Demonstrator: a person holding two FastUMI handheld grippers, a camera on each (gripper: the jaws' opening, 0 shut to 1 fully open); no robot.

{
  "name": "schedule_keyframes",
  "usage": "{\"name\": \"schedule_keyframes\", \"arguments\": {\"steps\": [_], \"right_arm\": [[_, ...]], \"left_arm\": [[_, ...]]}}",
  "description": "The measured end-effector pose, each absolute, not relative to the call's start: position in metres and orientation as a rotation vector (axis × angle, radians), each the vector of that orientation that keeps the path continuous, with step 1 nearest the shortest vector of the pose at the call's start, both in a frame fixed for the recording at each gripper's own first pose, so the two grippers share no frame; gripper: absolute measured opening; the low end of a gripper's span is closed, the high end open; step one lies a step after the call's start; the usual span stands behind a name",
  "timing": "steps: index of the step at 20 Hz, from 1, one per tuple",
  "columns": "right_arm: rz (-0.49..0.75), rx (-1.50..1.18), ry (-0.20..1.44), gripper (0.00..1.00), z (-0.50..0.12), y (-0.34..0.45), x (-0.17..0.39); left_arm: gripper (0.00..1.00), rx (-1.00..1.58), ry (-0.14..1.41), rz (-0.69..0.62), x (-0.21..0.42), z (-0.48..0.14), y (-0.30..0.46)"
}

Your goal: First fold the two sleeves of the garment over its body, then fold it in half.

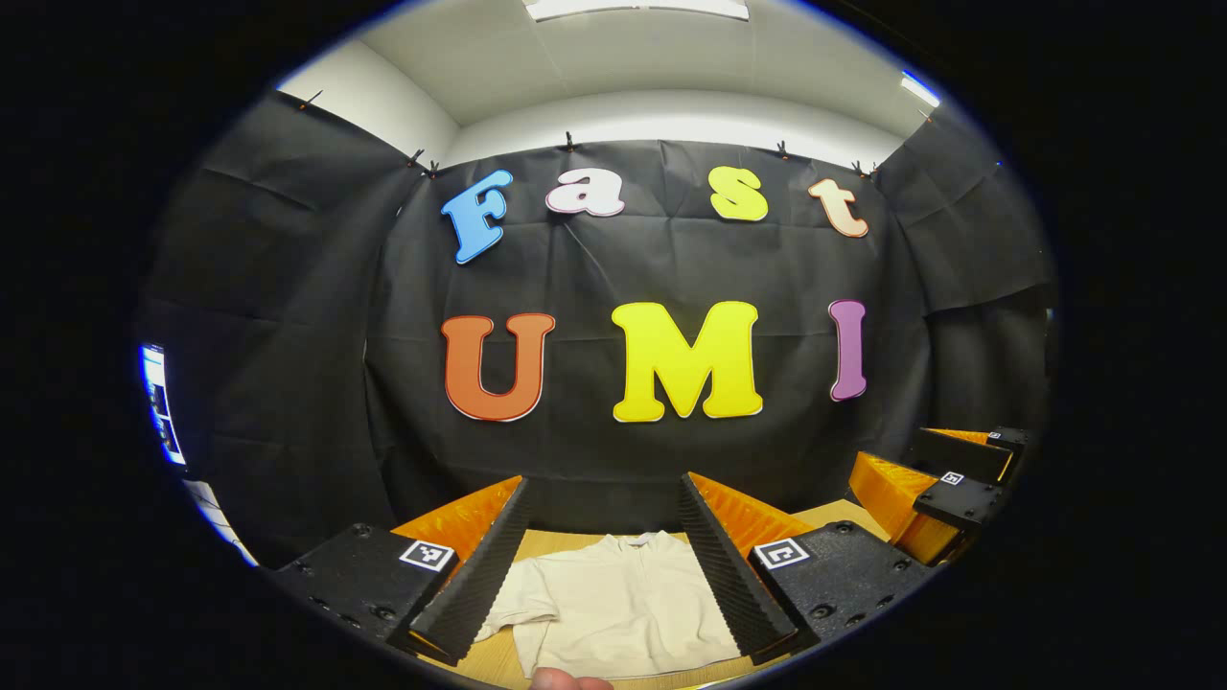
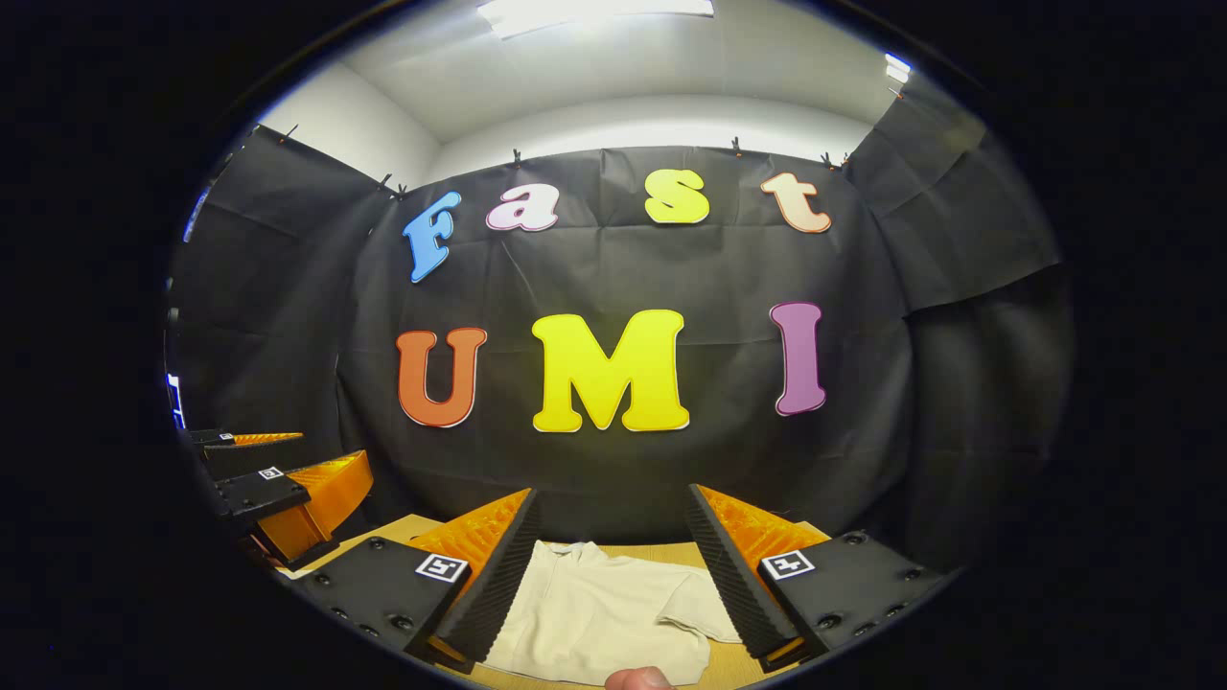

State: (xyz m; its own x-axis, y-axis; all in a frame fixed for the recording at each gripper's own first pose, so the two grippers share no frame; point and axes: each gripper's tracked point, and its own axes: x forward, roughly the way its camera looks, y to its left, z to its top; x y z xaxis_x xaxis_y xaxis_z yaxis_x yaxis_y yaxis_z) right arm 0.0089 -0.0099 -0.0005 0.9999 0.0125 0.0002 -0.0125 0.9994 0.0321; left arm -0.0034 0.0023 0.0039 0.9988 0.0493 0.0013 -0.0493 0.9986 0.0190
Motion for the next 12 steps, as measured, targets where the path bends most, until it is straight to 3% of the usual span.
{"name": "schedule_keyframes", "arguments": {"steps": [12], "right_arm": [[-0.109, 0.006, 0.057, 0.95, -0.019, -0.104, 0.016]], "left_arm": [[0.98, 0.013, 0.036, 0.017, 0.005, -0.015, -0.021]]}}
